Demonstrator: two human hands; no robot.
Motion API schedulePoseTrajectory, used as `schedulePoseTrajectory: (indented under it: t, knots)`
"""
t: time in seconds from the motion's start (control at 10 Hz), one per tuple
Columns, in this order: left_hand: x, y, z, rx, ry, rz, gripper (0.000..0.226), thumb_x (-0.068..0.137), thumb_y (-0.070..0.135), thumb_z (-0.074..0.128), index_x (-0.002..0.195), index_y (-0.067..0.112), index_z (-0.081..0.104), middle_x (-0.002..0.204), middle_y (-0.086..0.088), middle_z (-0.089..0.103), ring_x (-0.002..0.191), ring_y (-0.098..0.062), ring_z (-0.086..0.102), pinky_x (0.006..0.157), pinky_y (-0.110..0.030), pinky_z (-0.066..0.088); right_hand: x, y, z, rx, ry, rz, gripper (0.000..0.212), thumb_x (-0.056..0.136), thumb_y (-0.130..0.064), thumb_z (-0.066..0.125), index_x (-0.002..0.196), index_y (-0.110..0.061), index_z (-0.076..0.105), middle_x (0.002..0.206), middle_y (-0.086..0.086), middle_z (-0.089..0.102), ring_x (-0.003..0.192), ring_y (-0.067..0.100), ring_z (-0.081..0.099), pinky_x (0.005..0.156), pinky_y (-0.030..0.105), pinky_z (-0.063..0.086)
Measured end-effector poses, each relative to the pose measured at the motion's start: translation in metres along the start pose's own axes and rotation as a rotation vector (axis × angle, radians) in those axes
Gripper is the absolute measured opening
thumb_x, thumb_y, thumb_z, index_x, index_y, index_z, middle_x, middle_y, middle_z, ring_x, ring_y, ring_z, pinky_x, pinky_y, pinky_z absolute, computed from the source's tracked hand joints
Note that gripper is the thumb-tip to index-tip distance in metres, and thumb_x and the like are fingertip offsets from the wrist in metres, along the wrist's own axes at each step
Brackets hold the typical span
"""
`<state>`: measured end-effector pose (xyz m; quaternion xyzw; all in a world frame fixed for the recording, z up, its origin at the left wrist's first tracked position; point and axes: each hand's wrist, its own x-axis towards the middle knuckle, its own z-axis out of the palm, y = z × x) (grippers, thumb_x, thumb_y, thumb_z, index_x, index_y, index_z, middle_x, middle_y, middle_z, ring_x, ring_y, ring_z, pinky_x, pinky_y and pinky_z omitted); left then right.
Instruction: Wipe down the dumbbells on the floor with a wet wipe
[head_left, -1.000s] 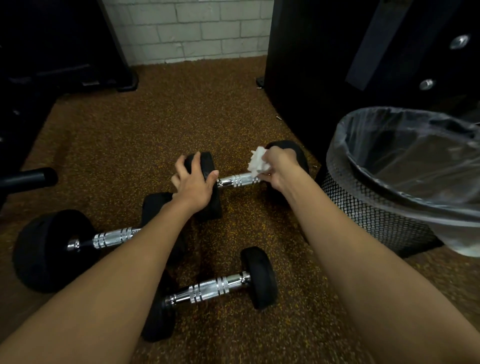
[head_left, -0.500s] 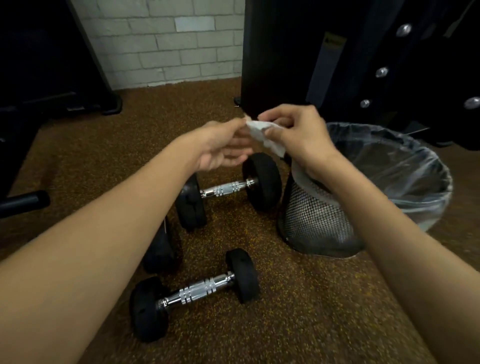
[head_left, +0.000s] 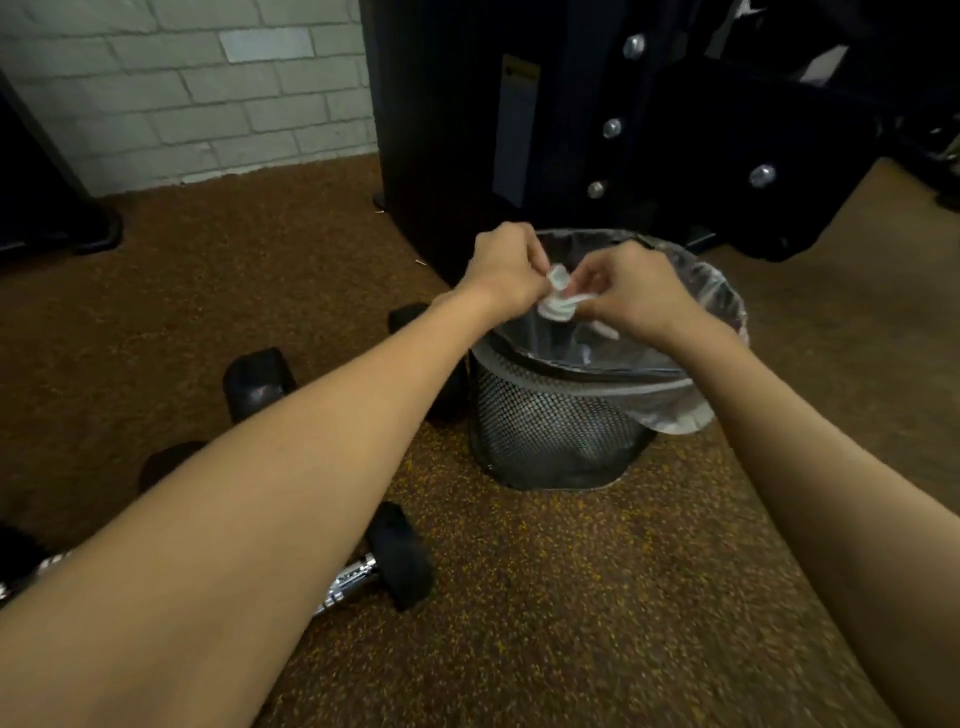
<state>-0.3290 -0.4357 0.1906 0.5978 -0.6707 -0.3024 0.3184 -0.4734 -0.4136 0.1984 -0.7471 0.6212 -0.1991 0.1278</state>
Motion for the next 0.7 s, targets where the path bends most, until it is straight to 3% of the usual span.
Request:
schedulePoseTrajectory:
  t: [0.1,0.3,0.4,0.5,0.6,0.7]
  knots:
    - [0.002,-0.006,0.024,0.263,-0.111,0.074,0.011,0.081,0.008,0.065,0.088,0.015,0.06,0.097,-0.008,0.061,0.088,-0.024,0.063,0.081,-0.041,0.054,0.01,0.021,0.023,-0.066,-0.154,0.057,0.013,0.074,-0.015,0.073,0.079,-0.025,0.066,0.083,0.002,0.059,0.089,0.021,0.062,0.075,0.028,0.046]
    - [0.003,-0.004,0.043,0.611,-0.296,0.052,0.022,0.086,0.007,0.058,0.107,0.014,0.06,0.113,-0.008,0.056,0.101,-0.029,0.059,0.085,-0.043,0.05,0.025,0.045,0.049,-0.123,-0.389,0.154,0.014,0.084,-0.014,0.064,0.097,-0.014,0.069,0.102,0.009,0.067,0.101,0.024,0.06,0.08,0.029,0.043]
    - [0.006,-0.004,0.042,0.572,-0.256,0.042,0.029,0.087,0.006,0.058,0.116,0.013,0.057,0.12,-0.008,0.053,0.106,-0.029,0.057,0.084,-0.041,0.048,0.028,0.051,0.052,-0.129,-0.419,0.199,0.004,0.084,-0.019,0.064,0.084,-0.022,0.066,0.106,0.01,0.067,0.103,0.027,0.059,0.089,0.037,0.048]
    - [0.01,-0.005,0.04,0.471,-0.178,0.089,0.03,0.088,0.006,0.054,0.117,0.013,0.057,0.118,-0.01,0.056,0.104,-0.03,0.059,0.088,-0.043,0.05,0.034,0.057,0.056,-0.134,-0.417,0.219,0.005,0.081,-0.026,0.067,0.086,-0.025,0.068,0.108,0.008,0.066,0.104,0.027,0.059,0.093,0.041,0.049]
    - [0.009,-0.005,0.034,0.394,-0.069,0.161,0.032,0.09,0.013,0.053,0.121,0.019,0.053,0.114,-0.007,0.062,0.103,-0.026,0.06,0.086,-0.043,0.051,0.037,0.058,0.057,-0.139,-0.376,0.238,0.017,0.079,-0.026,0.067,0.095,-0.019,0.069,0.106,0.008,0.067,0.099,0.025,0.06,0.088,0.037,0.05]
    - [0.003,-0.015,0.019,0.301,0.121,0.238,0.032,0.091,0.015,0.051,0.123,0.021,0.051,0.109,0.0,0.063,0.1,-0.02,0.061,0.081,-0.043,0.053,0.04,0.046,0.055,-0.103,-0.278,0.213,0.009,0.085,-0.017,0.064,0.091,-0.016,0.069,0.1,0.009,0.068,0.086,0.02,0.059,0.079,0.031,0.048]
